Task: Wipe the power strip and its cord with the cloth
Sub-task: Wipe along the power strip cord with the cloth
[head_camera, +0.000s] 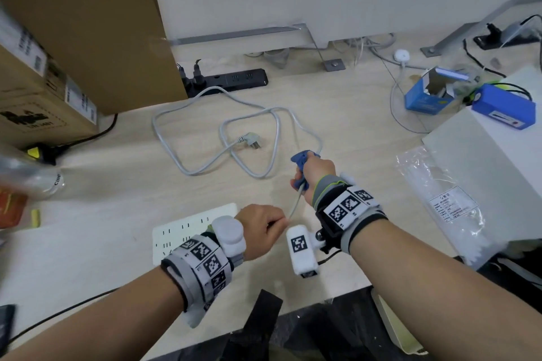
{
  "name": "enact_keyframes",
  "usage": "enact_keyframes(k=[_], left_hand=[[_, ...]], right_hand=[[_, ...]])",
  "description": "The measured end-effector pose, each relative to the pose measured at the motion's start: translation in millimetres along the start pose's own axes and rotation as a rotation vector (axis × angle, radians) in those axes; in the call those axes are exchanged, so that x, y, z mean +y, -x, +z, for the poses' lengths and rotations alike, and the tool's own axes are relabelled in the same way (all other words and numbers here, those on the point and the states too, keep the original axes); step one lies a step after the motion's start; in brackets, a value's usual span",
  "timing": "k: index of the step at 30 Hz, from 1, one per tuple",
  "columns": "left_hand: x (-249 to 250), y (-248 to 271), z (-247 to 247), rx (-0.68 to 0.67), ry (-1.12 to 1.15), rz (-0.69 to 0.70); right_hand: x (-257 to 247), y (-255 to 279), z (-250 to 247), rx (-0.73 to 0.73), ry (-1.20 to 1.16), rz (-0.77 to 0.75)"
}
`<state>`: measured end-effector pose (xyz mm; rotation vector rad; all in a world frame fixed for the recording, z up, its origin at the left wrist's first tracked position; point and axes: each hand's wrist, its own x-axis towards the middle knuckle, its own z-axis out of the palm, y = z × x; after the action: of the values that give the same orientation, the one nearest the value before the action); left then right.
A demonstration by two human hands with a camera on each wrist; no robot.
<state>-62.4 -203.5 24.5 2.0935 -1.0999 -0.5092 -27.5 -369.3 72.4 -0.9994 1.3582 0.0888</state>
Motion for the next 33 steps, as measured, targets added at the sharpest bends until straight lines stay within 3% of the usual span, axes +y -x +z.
enact_keyframes(k=[6,11,13,16,20,22,25,29,31,33], left_hand=[[-8,20,-8,-0.164,-0.139,0.140],[-21,13,-34,-0.429,-0.381,-0.073],[-17,3,-39,-0.455,-0.419,-0.167],[-9,-5,-26,-0.295,-0.287,-0.329],[0,-18,-8,-0.147,0.060,-0.525],[3,-21,-5,-0.079,0.235,-0.598],[7,-26,-4,0.077,0.236,-0.577],[-5,-24,-2,0.102,0.171,-0.560],[-5,-17,3,0.123,0.149,-0.497],[-4,-12,5,0.149,0.098,-0.402]], right_hand=[[-12,-4,-18,-0.030,0.002,-0.048],[-6,-1,-15,-0.161,-0.057,-0.010],[-2,0,-13,-0.185,-0.075,-0.110],[4,3,-10,-0.212,-0.102,-0.165],[-5,7,-6,-0.215,-0.200,-0.033],[2,10,-2,-0.233,-0.156,-0.110],[36,12,6,-0.228,0.004,-0.234],[66,20,13,-0.212,0.370,-0.445],[63,18,15,-0.187,0.428,-0.441],[57,11,18,-0.151,0.420,-0.338]])
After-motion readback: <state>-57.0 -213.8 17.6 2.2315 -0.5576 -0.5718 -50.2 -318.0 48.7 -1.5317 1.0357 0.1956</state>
